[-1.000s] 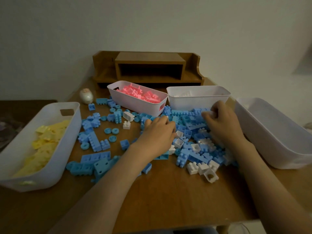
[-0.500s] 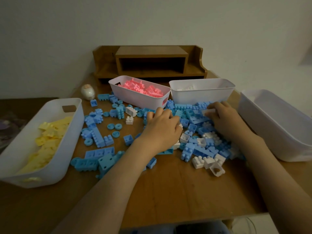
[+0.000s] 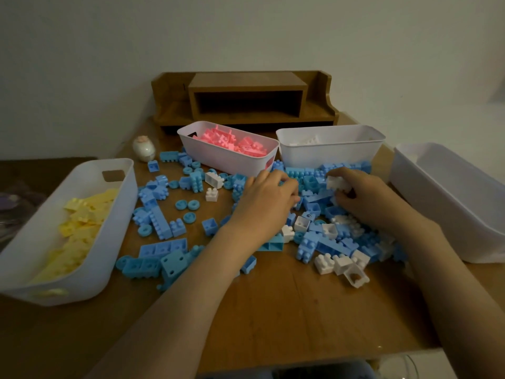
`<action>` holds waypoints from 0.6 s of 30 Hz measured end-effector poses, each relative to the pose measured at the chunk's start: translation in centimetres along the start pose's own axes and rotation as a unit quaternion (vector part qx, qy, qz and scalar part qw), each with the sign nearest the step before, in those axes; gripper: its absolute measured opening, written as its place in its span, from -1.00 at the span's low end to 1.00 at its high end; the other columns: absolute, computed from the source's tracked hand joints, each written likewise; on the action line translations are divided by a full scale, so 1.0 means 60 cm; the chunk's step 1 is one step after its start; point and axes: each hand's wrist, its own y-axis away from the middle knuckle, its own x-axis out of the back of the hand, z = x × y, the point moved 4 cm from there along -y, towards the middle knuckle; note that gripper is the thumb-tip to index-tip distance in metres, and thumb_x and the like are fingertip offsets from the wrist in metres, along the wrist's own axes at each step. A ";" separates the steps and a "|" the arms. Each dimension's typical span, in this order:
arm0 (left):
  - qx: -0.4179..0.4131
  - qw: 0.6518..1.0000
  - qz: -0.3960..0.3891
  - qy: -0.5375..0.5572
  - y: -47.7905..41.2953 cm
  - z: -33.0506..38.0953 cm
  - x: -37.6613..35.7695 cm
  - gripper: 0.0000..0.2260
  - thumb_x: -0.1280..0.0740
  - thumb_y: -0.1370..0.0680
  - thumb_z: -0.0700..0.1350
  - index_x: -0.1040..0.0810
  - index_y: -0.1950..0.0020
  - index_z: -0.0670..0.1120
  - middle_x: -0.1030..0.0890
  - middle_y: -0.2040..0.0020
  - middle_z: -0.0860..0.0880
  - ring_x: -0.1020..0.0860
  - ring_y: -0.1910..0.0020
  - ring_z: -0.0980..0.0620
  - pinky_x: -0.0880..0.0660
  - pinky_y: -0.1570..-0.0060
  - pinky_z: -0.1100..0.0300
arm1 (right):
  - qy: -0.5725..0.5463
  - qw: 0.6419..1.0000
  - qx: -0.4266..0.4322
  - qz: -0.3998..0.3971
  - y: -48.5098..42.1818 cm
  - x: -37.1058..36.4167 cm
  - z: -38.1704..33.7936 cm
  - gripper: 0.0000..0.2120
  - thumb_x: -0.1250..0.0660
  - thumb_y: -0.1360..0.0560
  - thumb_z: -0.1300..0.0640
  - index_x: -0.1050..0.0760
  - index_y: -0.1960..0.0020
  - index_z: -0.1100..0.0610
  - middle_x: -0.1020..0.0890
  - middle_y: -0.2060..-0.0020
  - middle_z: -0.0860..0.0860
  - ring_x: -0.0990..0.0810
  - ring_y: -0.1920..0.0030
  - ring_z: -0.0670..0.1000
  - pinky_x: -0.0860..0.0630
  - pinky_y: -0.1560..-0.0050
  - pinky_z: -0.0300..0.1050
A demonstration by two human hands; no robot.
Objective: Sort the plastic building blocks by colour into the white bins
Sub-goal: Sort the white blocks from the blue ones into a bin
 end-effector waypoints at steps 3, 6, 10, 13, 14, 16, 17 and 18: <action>-0.005 0.999 0.039 0.037 0.000 0.001 0.006 -0.85 -0.20 -0.62 -0.09 -0.51 -0.02 -0.12 -0.52 -0.06 -0.05 -0.45 -0.06 -0.06 -0.36 -0.03 0.08 | -0.046 0.996 0.020 0.079 0.001 0.005 -0.007 -0.63 -0.23 -0.55 0.23 -0.35 -0.34 0.08 -0.51 -0.09 0.12 -0.49 0.10 0.01 -0.37 0.12 -0.20; -0.005 0.994 0.103 0.047 -0.001 0.004 0.016 -0.89 -0.29 -0.58 -0.15 -0.56 0.04 -0.18 -0.52 -0.16 -0.16 -0.48 -0.09 -0.12 -0.48 -0.01 0.05 | -0.186 0.975 -0.017 0.119 0.004 0.008 -0.013 -0.69 -0.21 -0.57 0.17 -0.37 -0.29 0.01 -0.54 0.03 0.03 -0.58 0.14 0.01 -0.52 0.19 -0.18; 0.006 0.979 0.181 0.088 -0.002 0.008 0.033 -0.89 -0.30 -0.57 -0.14 -0.57 0.07 -0.17 -0.48 -0.20 -0.17 -0.45 -0.11 -0.07 -0.36 -0.01 0.25 | -0.464 0.877 -0.121 0.025 -0.001 -0.013 -0.029 -0.75 -0.20 -0.58 0.20 -0.43 -0.24 0.11 -0.57 -0.03 0.10 -0.61 0.09 -0.02 -0.57 0.18 -0.26; 0.019 0.975 0.170 0.142 -0.001 0.008 0.036 -0.87 -0.29 -0.57 -0.12 -0.58 0.03 -0.16 -0.47 -0.18 -0.14 -0.43 -0.17 -0.06 -0.30 -0.06 0.30 | -0.620 0.764 -0.167 -0.067 -0.001 -0.027 -0.062 -0.77 -0.19 -0.56 0.29 -0.46 -0.19 0.23 -0.58 -0.03 0.16 -0.60 0.09 0.02 -0.60 0.14 -0.19; 0.021 0.974 0.160 0.158 -0.002 0.008 0.034 -0.87 -0.29 -0.58 -0.13 -0.58 0.01 -0.17 -0.47 -0.17 -0.13 -0.42 -0.19 -0.05 -0.28 -0.08 0.32 | -0.654 0.731 -0.172 -0.089 -0.001 -0.031 -0.073 -0.80 -0.19 -0.55 0.30 -0.47 -0.15 0.24 -0.58 0.01 0.16 -0.59 0.10 0.03 -0.60 0.16 -0.18; 0.031 0.969 0.147 0.196 -0.002 0.008 0.033 -0.89 -0.30 -0.58 -0.12 -0.56 0.02 -0.15 -0.46 -0.15 -0.08 -0.41 -0.18 0.00 -0.26 -0.06 0.39 | -0.700 0.683 -0.163 -0.126 0.000 -0.033 -0.096 -0.85 -0.21 -0.53 0.32 -0.47 -0.08 0.26 -0.58 0.08 0.14 -0.58 0.13 0.03 -0.60 0.20 -0.18; 0.036 0.966 0.146 0.210 -0.005 0.007 0.035 -0.90 -0.30 -0.58 -0.12 -0.54 0.03 -0.14 -0.45 -0.13 -0.07 -0.41 -0.17 0.01 -0.25 -0.04 0.44 | -0.711 0.673 -0.149 -0.139 -0.003 -0.032 -0.104 -0.86 -0.23 -0.52 0.31 -0.48 -0.06 0.27 -0.58 0.10 0.13 -0.58 0.13 0.02 -0.60 0.21 -0.20; 0.039 0.965 0.146 0.215 -0.010 0.007 0.037 -0.90 -0.30 -0.57 -0.11 -0.53 0.03 -0.13 -0.44 -0.13 -0.05 -0.40 -0.16 0.02 -0.25 -0.01 0.47 | -0.717 0.668 -0.134 -0.148 -0.006 -0.030 -0.109 -0.85 -0.25 -0.50 0.30 -0.50 -0.06 0.27 -0.58 0.11 0.12 -0.58 0.12 0.01 -0.60 0.19 -0.21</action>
